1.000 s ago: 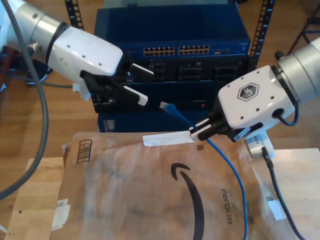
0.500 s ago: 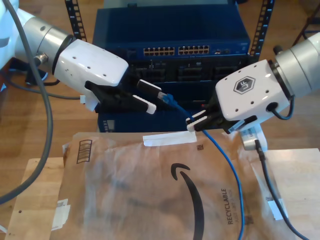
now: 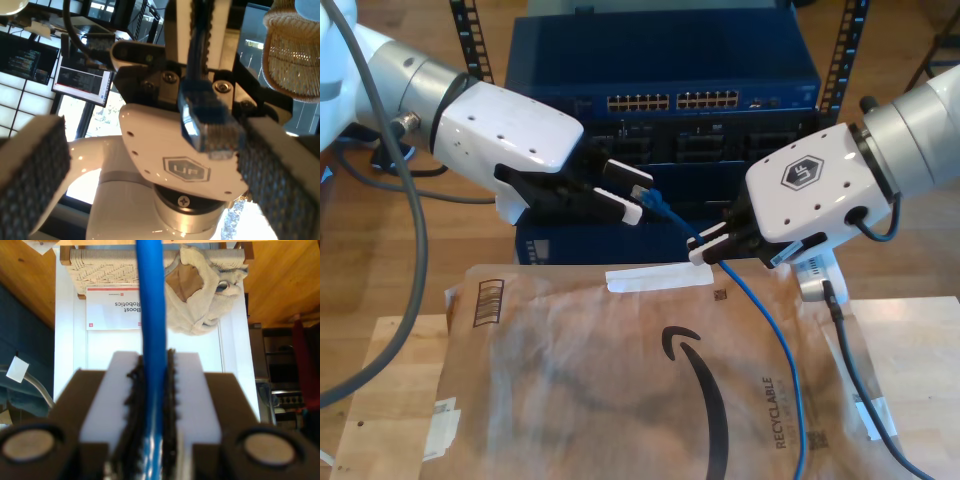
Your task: Grab the cable and plug it in
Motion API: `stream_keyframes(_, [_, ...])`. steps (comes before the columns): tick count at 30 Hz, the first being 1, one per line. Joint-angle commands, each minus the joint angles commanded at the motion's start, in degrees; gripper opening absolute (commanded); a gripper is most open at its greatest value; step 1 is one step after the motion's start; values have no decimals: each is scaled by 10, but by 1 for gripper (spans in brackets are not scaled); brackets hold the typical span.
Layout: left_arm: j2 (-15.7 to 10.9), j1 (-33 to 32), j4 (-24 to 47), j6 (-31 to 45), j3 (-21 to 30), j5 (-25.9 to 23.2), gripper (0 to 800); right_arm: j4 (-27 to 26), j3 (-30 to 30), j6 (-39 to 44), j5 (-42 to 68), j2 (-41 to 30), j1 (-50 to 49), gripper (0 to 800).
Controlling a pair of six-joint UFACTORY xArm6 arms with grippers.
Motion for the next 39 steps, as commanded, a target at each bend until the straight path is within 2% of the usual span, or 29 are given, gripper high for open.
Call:
stream_keyframes(3, [0,0,0,-9,-1,1,449,0,0,0,0,0,0,6])
stream_keyframes(6, [0,0,0,-25,0,3,411,0,0,0,0,0,0,7])
stream_keyframes(27, [-1,0,2,-26,11,-7,299,0,0,0,0,0,0,8])
stream_keyframes(31, [-1,0,4,-26,11,-8,245,0,0,0,0,0,1,8])
stream_keyframes(33, [-2,1,3,-26,11,-23,237,0,1,0,0,0,0,8])
stream_keyframes(35, [-2,1,3,-26,12,-31,194,0,1,0,0,0,1,8])
stream_keyframes(39, [-2,1,3,-26,12,-32,185,0,1,0,0,0,1,8])
